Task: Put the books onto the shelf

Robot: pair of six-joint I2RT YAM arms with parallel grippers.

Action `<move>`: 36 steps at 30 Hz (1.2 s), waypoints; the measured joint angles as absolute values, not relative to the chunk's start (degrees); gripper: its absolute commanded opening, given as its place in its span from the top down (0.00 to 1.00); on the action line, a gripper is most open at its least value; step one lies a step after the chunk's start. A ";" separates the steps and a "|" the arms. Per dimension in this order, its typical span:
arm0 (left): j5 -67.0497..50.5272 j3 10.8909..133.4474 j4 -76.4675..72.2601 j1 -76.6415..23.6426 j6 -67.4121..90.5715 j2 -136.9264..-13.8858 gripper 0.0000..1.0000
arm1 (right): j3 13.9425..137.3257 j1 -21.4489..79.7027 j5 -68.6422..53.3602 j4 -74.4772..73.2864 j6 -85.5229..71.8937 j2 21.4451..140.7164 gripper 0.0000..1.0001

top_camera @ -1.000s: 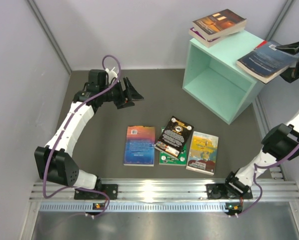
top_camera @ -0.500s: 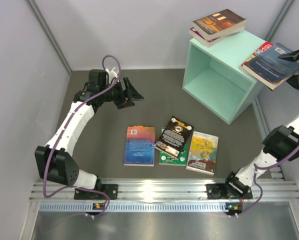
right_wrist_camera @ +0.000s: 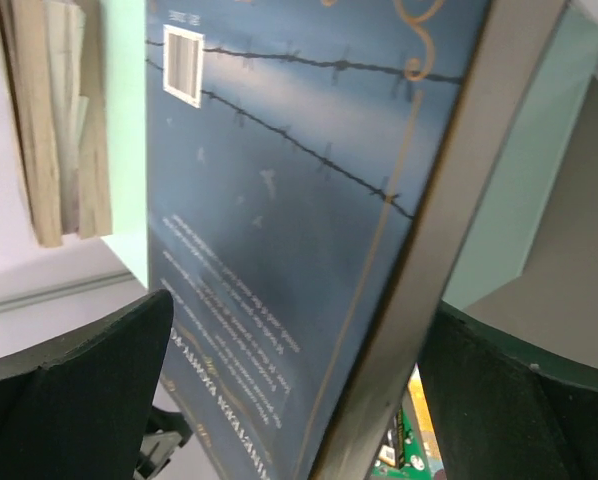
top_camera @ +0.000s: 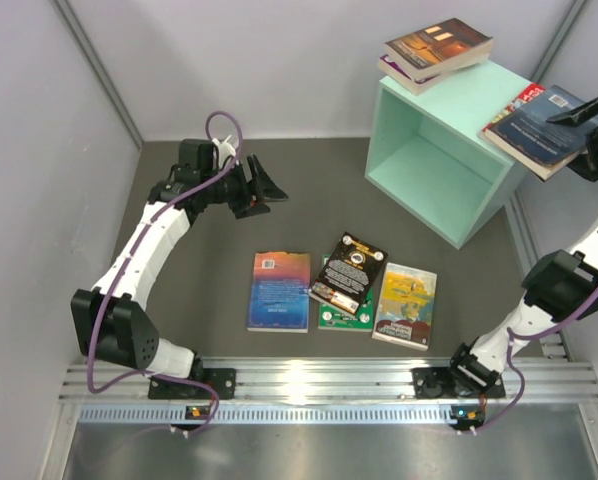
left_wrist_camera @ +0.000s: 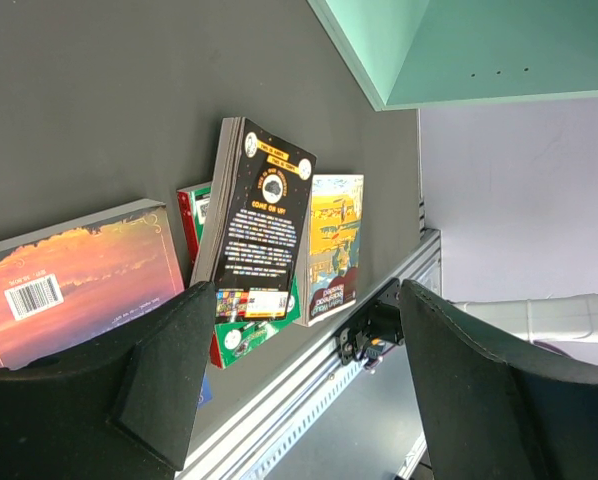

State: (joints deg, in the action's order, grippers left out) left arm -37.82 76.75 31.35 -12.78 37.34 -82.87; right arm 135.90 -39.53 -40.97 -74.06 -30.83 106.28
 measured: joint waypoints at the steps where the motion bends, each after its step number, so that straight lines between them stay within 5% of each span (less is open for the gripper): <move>1: -37.82 76.75 31.40 -12.78 37.34 -82.87 0.22 | 135.90 -39.51 -40.23 -74.52 -30.28 106.28 0.00; 4: -37.85 76.75 31.46 -12.78 37.34 -82.87 0.22 | 135.90 -39.53 -38.57 -75.40 -28.99 106.28 0.11; 10: -37.85 76.75 31.44 -12.78 37.36 -82.89 0.22 | 135.90 -39.40 -37.85 -74.96 -29.43 106.26 0.48; 18: -37.80 76.73 31.46 -12.78 37.34 -82.89 0.22 | 136.31 -36.34 -36.25 -71.40 -32.60 106.19 0.55; 25: -37.63 76.73 31.46 -12.73 37.32 -82.87 0.22 | 136.73 -32.47 -34.44 -69.38 -34.20 106.41 0.50; 31: -37.63 76.73 31.48 -12.08 37.26 -82.89 0.22 | 137.91 -30.98 -34.44 -67.18 -36.05 106.78 0.00; 36: -37.67 76.73 31.48 -11.73 37.23 -82.89 0.23 | 138.50 -30.92 -34.11 -66.43 -35.99 106.78 0.00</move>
